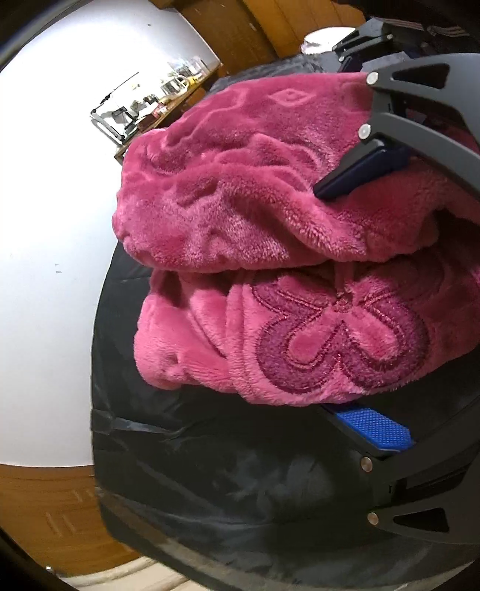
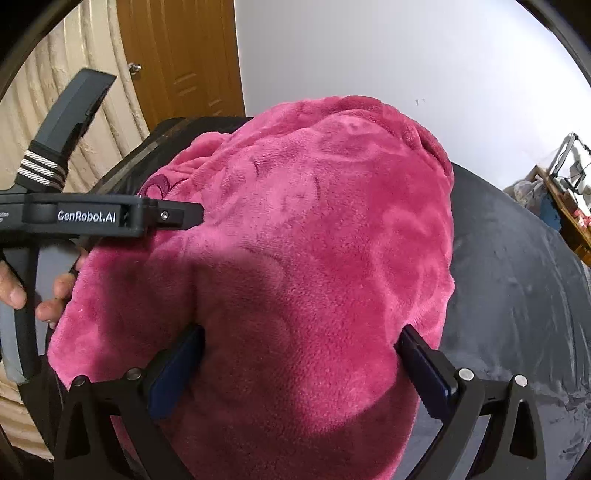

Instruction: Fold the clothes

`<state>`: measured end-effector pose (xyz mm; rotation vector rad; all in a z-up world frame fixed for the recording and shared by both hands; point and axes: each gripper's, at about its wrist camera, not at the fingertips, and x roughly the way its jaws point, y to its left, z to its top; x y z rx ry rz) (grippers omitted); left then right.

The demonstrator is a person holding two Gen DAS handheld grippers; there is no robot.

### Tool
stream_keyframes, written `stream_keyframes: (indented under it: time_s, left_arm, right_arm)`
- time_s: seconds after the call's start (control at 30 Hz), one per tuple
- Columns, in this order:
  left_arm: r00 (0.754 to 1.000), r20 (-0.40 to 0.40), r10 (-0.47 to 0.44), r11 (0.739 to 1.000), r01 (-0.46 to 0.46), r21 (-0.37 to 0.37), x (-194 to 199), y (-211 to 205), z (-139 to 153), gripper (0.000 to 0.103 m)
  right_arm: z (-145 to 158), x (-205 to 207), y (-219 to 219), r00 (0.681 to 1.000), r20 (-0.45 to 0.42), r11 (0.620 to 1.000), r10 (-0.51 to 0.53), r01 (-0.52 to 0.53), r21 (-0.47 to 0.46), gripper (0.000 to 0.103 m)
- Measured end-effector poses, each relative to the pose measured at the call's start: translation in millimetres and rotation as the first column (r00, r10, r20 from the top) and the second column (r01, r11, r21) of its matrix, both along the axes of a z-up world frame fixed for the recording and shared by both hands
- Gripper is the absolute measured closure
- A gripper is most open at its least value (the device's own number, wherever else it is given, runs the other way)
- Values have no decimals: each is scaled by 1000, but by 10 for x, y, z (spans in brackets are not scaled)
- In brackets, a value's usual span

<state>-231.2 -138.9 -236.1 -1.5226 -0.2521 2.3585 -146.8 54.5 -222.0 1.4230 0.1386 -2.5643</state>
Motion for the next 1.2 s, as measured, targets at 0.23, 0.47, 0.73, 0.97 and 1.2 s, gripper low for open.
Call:
stream_keyframes:
  time_s: [0.23, 0.47, 0.73, 0.97, 1.2]
  left_arm:
    - [999, 37, -12, 997, 10, 79, -29, -98, 152, 0]
    - [991, 123, -53, 985, 31, 169, -134, -148, -64, 0]
    - [981, 163, -101, 962, 54, 268, -226, -210, -204, 0]
    - [971, 197, -137, 926, 55, 374, -284, -262, -350, 0]
    - [966, 191, -172, 902, 76, 425, -303, -272, -393, 0]
  right_arm:
    - [341, -1, 696, 997, 3, 945, -77, 74, -319, 0]
    - [8, -328, 1416, 962, 203, 764, -181, 267, -587, 0]
    - [-430, -657, 1449, 948, 299, 647, -107, 295, -703, 0]
    - [-639, -807, 1406, 945, 325, 609, -37, 279, -742, 0]
    - [-859, -921, 1362, 926, 378, 532, 15, 312, -787, 0]
